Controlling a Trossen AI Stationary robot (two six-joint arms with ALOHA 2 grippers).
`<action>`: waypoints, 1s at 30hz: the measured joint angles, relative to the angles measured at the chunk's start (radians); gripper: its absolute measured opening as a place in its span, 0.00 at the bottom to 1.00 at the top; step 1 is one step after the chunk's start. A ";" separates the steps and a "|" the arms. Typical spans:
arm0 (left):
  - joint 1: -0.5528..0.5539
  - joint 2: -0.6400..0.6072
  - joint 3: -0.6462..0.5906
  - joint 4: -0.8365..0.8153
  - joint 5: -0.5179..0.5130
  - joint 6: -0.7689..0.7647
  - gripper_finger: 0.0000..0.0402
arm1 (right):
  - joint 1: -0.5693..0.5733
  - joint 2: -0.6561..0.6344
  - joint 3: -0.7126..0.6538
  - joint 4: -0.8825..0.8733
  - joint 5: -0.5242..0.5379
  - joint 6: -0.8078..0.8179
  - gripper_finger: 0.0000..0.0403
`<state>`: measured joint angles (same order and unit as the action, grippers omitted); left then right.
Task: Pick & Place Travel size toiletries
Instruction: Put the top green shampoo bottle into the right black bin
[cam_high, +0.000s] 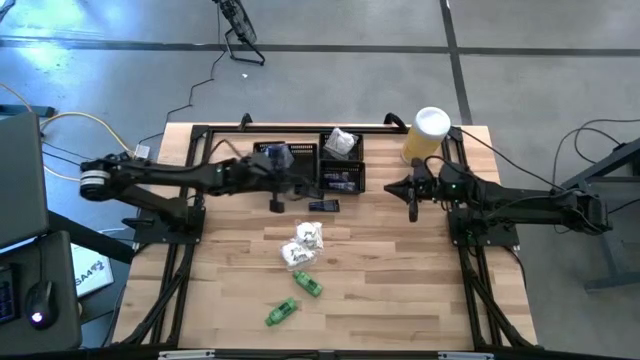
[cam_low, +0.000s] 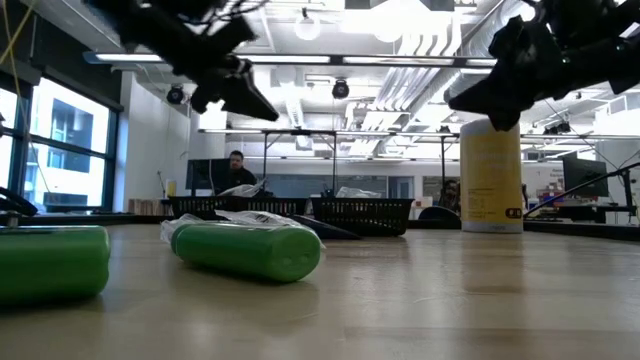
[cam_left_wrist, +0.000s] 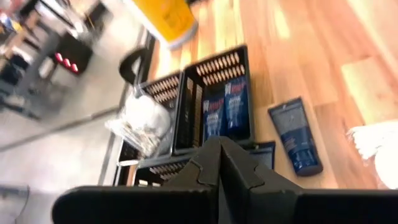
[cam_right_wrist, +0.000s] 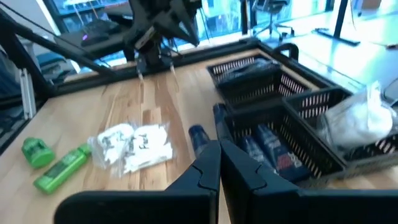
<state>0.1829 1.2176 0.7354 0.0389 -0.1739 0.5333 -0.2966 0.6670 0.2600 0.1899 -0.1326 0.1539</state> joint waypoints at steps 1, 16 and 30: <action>0.000 -0.022 -0.031 0.029 0.012 0.007 0.00 | 0.000 0.000 0.000 0.009 0.000 0.000 0.01; 0.053 -0.292 -0.326 0.198 0.192 0.204 0.00 | 0.075 0.241 0.139 0.085 0.208 0.115 0.01; 0.203 -0.517 -0.437 0.168 0.453 0.169 0.00 | 0.148 0.646 0.475 -0.035 0.209 0.051 0.01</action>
<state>0.3859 0.7002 0.2987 0.2069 0.2790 0.7027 -0.1488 1.3134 0.7347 0.1547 0.0764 0.2050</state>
